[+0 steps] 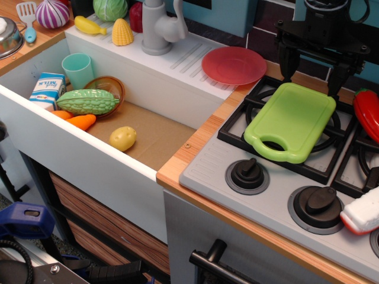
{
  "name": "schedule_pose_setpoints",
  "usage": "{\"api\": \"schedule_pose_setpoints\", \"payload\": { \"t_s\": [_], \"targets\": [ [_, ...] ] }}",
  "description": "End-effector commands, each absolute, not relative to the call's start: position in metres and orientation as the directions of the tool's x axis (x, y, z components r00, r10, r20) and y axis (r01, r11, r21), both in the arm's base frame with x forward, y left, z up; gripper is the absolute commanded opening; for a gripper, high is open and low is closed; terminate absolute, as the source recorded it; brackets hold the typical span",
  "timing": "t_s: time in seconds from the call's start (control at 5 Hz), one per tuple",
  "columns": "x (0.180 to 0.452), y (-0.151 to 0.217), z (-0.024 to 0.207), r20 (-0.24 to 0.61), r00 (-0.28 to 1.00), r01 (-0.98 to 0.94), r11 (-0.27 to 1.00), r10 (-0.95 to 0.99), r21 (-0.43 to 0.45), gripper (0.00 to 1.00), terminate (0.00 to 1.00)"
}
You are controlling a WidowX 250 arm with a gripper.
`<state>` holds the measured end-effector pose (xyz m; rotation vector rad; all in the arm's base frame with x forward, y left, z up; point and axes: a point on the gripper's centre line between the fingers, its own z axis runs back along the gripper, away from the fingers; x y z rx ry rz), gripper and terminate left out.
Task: Put potato on plate
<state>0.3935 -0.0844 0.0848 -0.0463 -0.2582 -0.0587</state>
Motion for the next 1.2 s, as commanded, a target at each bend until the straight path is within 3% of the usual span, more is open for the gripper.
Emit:
{"api": "schedule_pose_setpoints", "payload": {
  "t_s": [0.0,0.6,1.0],
  "targets": [
    [0.393,-0.084,0.085,0.256,0.965,0.064,0.997,-0.052,-0.038,1.0,0.0],
    [0.373,0.022,0.124,0.24,0.97,0.003,0.993,-0.031,0.114,1.0,0.0],
    [0.348,0.082,0.091,0.222,0.973,-0.09,0.987,0.06,0.13,1.0,0.0]
  ]
}}
